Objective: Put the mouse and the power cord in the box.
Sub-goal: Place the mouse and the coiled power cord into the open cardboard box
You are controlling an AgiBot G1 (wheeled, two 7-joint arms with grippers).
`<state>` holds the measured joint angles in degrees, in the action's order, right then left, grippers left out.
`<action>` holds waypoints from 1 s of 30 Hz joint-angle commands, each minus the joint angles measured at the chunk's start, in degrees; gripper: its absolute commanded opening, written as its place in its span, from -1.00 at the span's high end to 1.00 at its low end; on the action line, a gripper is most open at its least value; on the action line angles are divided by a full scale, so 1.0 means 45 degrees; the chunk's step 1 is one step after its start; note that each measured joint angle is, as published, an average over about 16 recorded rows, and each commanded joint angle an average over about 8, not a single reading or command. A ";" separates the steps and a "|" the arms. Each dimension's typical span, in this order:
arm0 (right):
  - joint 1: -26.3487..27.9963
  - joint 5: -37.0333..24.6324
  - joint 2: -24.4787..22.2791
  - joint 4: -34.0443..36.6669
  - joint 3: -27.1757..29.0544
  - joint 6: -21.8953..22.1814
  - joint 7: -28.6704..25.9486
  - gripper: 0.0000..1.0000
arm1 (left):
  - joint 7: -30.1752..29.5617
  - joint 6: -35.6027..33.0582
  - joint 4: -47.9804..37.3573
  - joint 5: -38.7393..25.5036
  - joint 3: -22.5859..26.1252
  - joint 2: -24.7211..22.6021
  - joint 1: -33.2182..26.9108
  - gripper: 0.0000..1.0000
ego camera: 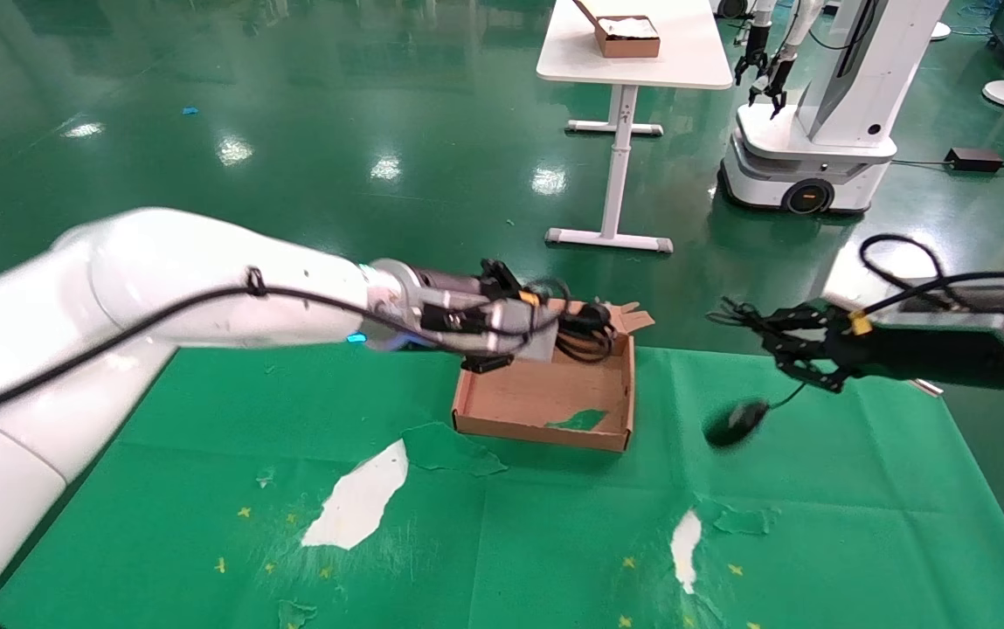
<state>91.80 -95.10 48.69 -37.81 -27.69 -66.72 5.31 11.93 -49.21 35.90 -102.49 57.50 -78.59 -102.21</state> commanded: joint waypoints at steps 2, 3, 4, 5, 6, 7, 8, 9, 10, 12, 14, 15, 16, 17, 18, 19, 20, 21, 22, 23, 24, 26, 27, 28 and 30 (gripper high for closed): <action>0.0334 0.0055 -0.0100 0.0442 0.0082 -0.0065 0.0267 1.00 | 0.0904 0.0540 0.0287 0.0416 0.0758 0.0006 0.0110 0.41; 0.0393 0.0054 -0.0110 0.0567 0.0086 -0.0080 0.0335 1.00 | 0.1026 0.0622 0.0284 0.0536 0.0938 0.0013 0.0085 0.16; 0.0447 0.0053 -0.0114 0.0689 0.0089 -0.0093 0.0404 1.00 | 0.1118 0.0702 0.0265 0.0666 0.1103 0.0018 0.0054 -0.09; 0.0495 0.0052 -0.0116 0.0807 0.0092 -0.0104 0.0470 1.00 | 0.1180 0.0781 0.0234 0.0804 0.1249 0.0022 0.0022 -0.34; 0.0538 0.0052 -0.0115 0.0912 0.0094 -0.0113 0.0530 1.00 | 0.1228 0.0850 0.0208 0.0938 0.1381 0.0023 -0.0009 -0.59; 0.0577 0.0055 -0.0108 0.1015 0.0097 -0.0123 0.0591 1.00 | 0.1270 0.0914 0.0180 0.1076 0.1512 0.0024 -0.0038 -0.84; 0.0614 0.0063 -0.0098 0.1111 0.0101 -0.0132 0.0651 1.00 | 0.1302 0.0973 0.0147 0.1212 0.1639 0.0025 -0.0067 -1.00; 0.0645 0.0074 -0.0084 0.1198 0.0107 -0.0139 0.0707 1.00 | 0.1328 0.1025 0.0115 0.1338 0.1758 0.0026 -0.0096 -1.00; 0.0676 0.0092 -0.0063 0.1281 0.0115 -0.0148 0.0765 1.00 | 0.1353 0.1075 0.0084 0.1465 0.1878 0.0026 -0.0125 -1.00; 0.0735 0.0142 -0.0007 0.1422 0.0136 -0.0173 0.0871 1.00 | 0.1394 0.1168 0.0029 0.1703 0.2107 0.0026 -0.0183 -1.00; 0.0793 0.0214 0.0061 0.1529 0.0165 -0.0214 0.0970 1.00 | 0.1430 0.1255 -0.0018 0.1931 0.2328 0.0027 -0.0238 -1.00; 0.0820 0.0254 0.0095 0.1568 0.0181 -0.0240 0.1012 1.00 | 0.1445 0.1295 -0.0039 0.2036 0.2431 0.0027 -0.0263 -1.00; 0.0850 0.0297 0.0132 0.1599 0.0197 -0.0271 0.1050 1.00 | 0.1460 0.1336 -0.0058 0.2142 0.2535 0.0028 -0.0289 -1.00; 0.0880 0.0338 0.0168 0.1621 0.0212 -0.0304 0.1084 1.00 | 0.1475 0.1375 -0.0077 0.2245 0.2637 0.0028 -0.0314 -1.00; 0.0909 0.0377 0.0202 0.1633 0.0227 -0.0336 0.1110 1.00 | 0.1488 0.1411 -0.0093 0.2342 0.2732 0.0028 -0.0337 -1.00; 0.0940 0.0417 0.0238 0.1636 0.0241 -0.0369 0.1131 1.00 | 0.1500 0.1448 -0.0110 0.2440 0.2829 0.0029 -0.0361 -1.00; 0.0973 0.0456 0.0273 0.1628 0.0256 -0.0401 0.1149 1.00 | 0.1512 0.1484 -0.0125 0.2535 0.2923 0.0029 -0.0384 -1.00; 0.1005 0.0494 0.0308 0.1614 0.0271 -0.0430 0.1159 1.00 | 0.1523 0.1518 -0.0138 0.2624 0.3012 0.0029 -0.0405 -1.00; 0.1040 0.0536 0.0347 0.1589 0.0288 -0.0459 0.1165 1.00 | 0.1526 0.1559 -0.0161 0.2718 0.3097 0.0031 -0.0431 -1.00; 0.1075 0.0578 0.0388 0.1555 0.0306 -0.0485 0.1171 1.00 | 0.1515 0.1610 -0.0203 0.2812 0.3173 0.0032 -0.0464 -1.00; 0.1108 0.0619 0.0432 0.1514 0.0323 -0.0505 0.1175 1.00 | 0.1486 0.1675 -0.0267 0.2901 0.3236 0.0034 -0.0505 -1.00; 0.1171 0.0710 0.0546 0.1404 0.0361 -0.0525 0.1196 1.00 | 0.1367 0.1865 -0.0504 0.3058 0.3351 0.0038 -0.0630 -1.00; 0.1197 0.0751 0.0611 0.1342 0.0379 -0.0519 0.1214 1.00 | 0.1277 0.1981 -0.0675 0.3116 0.3401 0.0039 -0.0711 -1.00; 0.1220 0.0793 0.0687 0.1276 0.0398 -0.0501 0.1237 1.00 | 0.1164 0.2116 -0.0889 0.3153 0.3457 0.0041 -0.0810 -1.00; 0.1253 0.0867 0.0858 0.1142 0.0431 -0.0431 0.1306 1.00 | 0.0898 0.2405 -0.1410 0.3153 0.3583 0.0045 -0.1047 -1.00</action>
<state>97.27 -91.24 52.87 -32.66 -25.79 -68.39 11.36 15.85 -38.78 28.87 -89.53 74.18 -78.33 -107.39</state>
